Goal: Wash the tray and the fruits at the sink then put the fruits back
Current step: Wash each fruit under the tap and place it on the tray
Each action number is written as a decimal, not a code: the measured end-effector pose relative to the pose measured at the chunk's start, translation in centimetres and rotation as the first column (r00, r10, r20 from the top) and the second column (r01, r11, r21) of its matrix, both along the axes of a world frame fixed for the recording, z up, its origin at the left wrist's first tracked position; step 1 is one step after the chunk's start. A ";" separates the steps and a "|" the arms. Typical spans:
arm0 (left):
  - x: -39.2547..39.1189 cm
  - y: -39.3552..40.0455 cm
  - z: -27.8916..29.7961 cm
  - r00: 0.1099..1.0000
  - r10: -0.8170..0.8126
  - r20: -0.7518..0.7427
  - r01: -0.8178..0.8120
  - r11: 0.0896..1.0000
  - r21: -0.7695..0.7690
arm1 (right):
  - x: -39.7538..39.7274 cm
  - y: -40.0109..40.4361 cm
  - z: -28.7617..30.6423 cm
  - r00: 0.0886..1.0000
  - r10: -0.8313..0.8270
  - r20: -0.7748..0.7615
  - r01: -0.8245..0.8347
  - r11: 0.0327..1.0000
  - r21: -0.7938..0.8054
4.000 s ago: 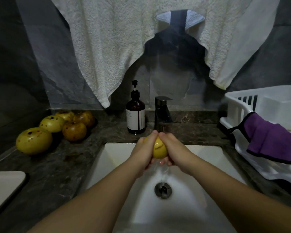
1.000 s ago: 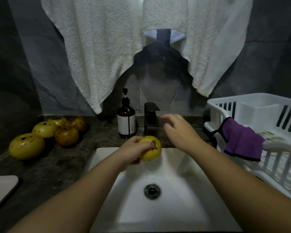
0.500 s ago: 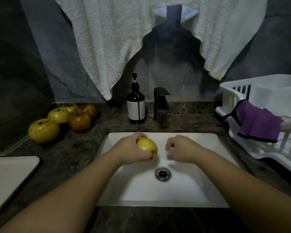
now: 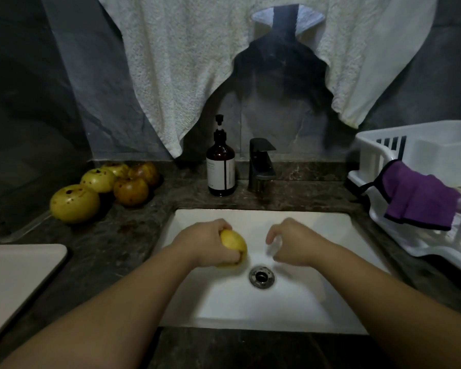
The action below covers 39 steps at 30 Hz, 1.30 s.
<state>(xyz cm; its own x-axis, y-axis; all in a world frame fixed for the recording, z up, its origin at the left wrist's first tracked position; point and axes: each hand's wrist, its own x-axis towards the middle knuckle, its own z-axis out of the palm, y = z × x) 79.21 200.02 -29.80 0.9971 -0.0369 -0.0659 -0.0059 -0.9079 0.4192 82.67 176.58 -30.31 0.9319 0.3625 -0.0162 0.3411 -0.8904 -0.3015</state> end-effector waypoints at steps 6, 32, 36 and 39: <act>0.0 -0.4 0.3 1.000 0.013 0.020 -0.012 0.999 -0.050 | -0.3 -0.1 -0.2 0.998 -0.018 -0.057 0.019 1.000 0.011; 1.4 1.6 0.8 0.934 0.357 0.010 -0.174 0.477 -0.862 | 0.1 5.7 8.8 0.990 -0.043 -0.135 0.125 0.719 0.684; 1.8 1.6 1.2 0.916 0.390 -0.095 -0.191 0.216 -0.957 | 1.1 8.7 12.5 0.940 0.081 -0.333 0.206 0.641 0.739; 2.1 1.8 1.0 0.907 0.385 -0.168 -0.208 0.065 -0.976 | 2.6 10.8 14.0 0.921 0.067 -0.385 0.292 0.536 0.792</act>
<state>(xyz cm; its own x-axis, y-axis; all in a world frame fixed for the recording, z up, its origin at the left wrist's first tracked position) 81.28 201.85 -28.77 0.9365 0.3213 -0.1407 0.0307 0.3245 0.9454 85.25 187.36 -16.31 0.9595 0.2704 -0.0791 -0.0241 -0.2012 -0.9793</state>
